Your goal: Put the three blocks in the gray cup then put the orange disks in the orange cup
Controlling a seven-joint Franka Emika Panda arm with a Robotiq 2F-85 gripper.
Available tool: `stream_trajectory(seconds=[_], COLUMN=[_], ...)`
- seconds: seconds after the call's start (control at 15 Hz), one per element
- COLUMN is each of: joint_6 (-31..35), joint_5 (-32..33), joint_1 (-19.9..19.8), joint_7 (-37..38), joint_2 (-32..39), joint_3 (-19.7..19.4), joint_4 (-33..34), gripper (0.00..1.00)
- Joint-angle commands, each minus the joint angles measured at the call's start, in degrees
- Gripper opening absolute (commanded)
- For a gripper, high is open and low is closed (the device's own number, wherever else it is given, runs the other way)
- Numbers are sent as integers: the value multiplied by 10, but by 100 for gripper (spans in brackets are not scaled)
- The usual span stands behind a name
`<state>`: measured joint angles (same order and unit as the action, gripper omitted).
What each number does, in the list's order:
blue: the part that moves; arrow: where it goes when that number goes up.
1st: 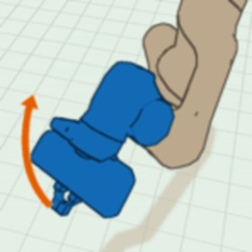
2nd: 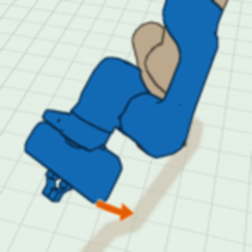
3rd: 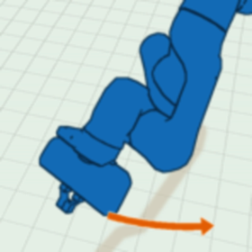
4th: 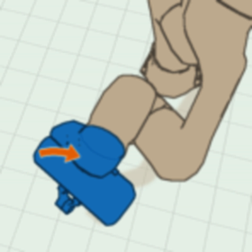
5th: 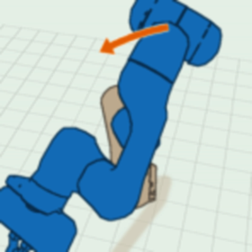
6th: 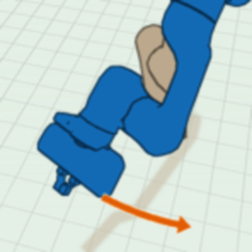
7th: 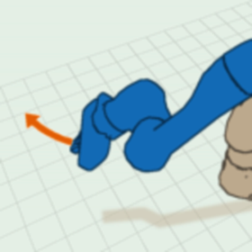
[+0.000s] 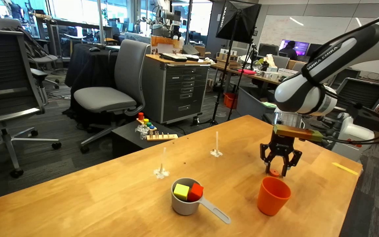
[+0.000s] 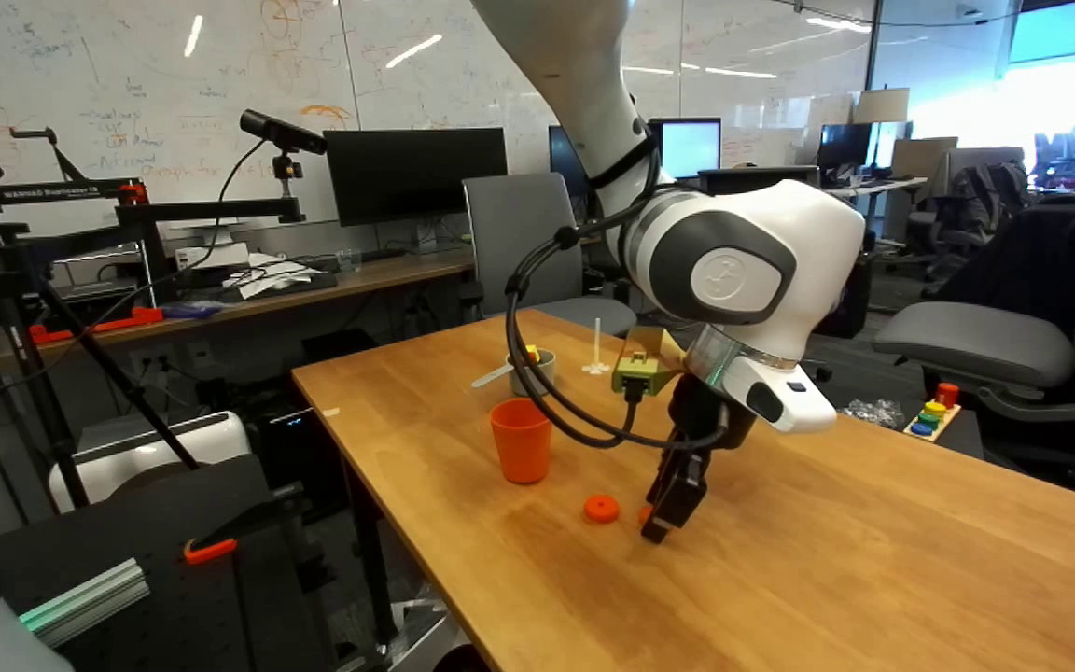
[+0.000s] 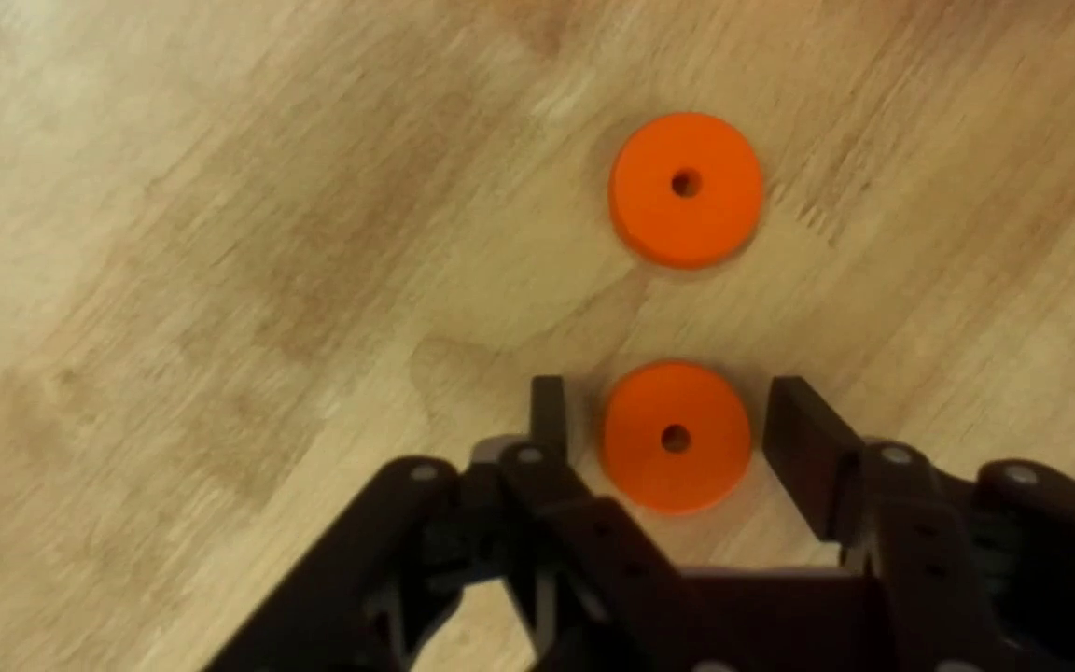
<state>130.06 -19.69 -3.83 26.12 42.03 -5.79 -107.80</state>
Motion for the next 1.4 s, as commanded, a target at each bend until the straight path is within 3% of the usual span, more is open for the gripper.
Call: stream_trajectory(seconds=[0.0,0.07,0.13,0.67,1.33], joint_6=[-10,-8,-6,-6,-77], joint_5=[7,6,5,-8,-112], joint_1=[1,0,-1,3,-5], joint_7=[7,5,3,-26,-165], joint_2=[3,3,2,-58,-164], joint_3=[-7,-7,-7,22,119], joint_4=[10,10,9,-17,-53], gripper=[32,19,17,18,18])
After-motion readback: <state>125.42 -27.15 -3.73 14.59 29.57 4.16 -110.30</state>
